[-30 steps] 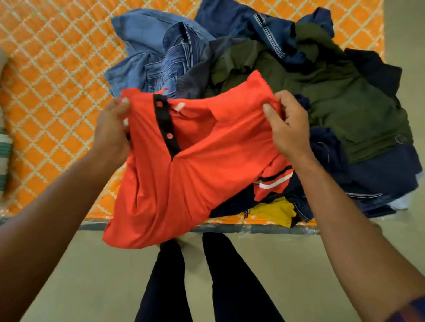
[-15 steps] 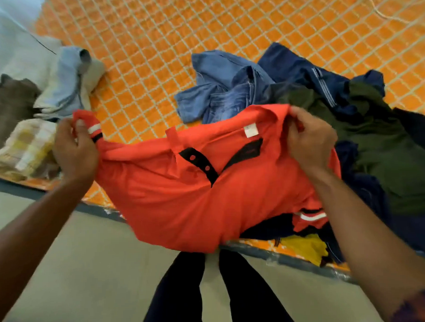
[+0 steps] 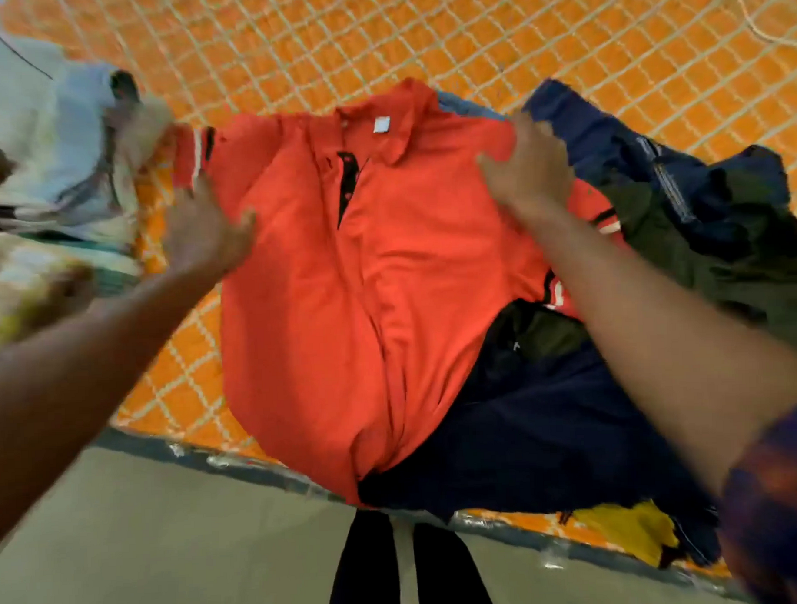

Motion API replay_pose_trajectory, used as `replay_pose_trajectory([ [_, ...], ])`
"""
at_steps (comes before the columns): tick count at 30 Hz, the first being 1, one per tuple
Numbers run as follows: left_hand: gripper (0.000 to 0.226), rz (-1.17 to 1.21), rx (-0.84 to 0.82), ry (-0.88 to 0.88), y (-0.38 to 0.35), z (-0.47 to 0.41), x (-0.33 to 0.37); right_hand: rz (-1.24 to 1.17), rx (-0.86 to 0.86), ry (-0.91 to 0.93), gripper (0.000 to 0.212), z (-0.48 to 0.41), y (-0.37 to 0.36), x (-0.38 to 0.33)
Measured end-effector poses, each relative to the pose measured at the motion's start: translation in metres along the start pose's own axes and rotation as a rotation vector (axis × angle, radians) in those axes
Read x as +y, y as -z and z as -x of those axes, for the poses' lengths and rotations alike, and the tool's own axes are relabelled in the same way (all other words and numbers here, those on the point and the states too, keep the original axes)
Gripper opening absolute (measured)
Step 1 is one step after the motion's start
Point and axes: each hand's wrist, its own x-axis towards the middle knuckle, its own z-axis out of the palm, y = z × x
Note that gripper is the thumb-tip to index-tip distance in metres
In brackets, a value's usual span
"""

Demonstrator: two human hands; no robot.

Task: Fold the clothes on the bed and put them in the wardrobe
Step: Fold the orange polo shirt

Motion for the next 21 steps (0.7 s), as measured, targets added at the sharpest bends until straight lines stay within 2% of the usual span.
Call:
replay_pose_trajectory([
  [3, 0.069, 0.058, -0.132, -0.019, -0.037, 0.055, -0.012, -0.135, 0.191, -0.05, 0.052, 0.085, -0.021, 0.038],
  [5, 0.07, 0.105, -0.151, 0.079, -0.055, 0.097, -0.033, -0.283, 0.255, -0.098, 0.049, 0.141, -0.029, 0.053],
  [7, 0.071, 0.128, -0.134, 0.178, -0.06, 0.121, -0.053, -0.443, 0.111, -0.239, 0.048, 0.195, -0.035, 0.05],
  [9, 0.073, 0.092, -0.081, 0.24, -0.057, 0.138, -0.068, -0.476, -0.108, -0.372, 0.049, 0.241, -0.043, 0.039],
  [11, 0.072, 0.089, -0.103, 0.324, -0.051, 0.151, -0.085, -0.479, -0.235, -0.436, 0.042, 0.274, -0.057, 0.027],
  [14, 0.061, 0.131, -0.166, 0.432, -0.046, 0.155, -0.111, -0.475, -0.23, -0.434, 0.024, 0.29, -0.075, 0.012],
  [15, 0.053, 0.174, -0.199, 0.451, -0.045, 0.156, -0.115, -0.584, -0.188, -0.496, 0.017, 0.287, -0.078, 0.008],
  [16, 0.045, 0.244, -0.241, 0.464, -0.046, 0.156, -0.12, -0.77, -0.144, -0.572, 0.009, 0.283, -0.076, 0.002],
  [18, 0.033, 0.452, -0.314, 0.486, -0.042, 0.153, -0.121, -1.151, -0.114, -0.657, 0.011, 0.27, -0.073, -0.002],
  [19, 0.027, 0.618, -0.319, 0.535, -0.037, 0.151, -0.122, -1.24, -0.122, -0.648, 0.014, 0.267, -0.072, -0.001],
  [21, 0.017, 1.041, -0.311, 0.707, -0.024, 0.145, -0.126, -1.231, -0.189, -0.604, 0.014, 0.263, -0.069, 0.005],
])
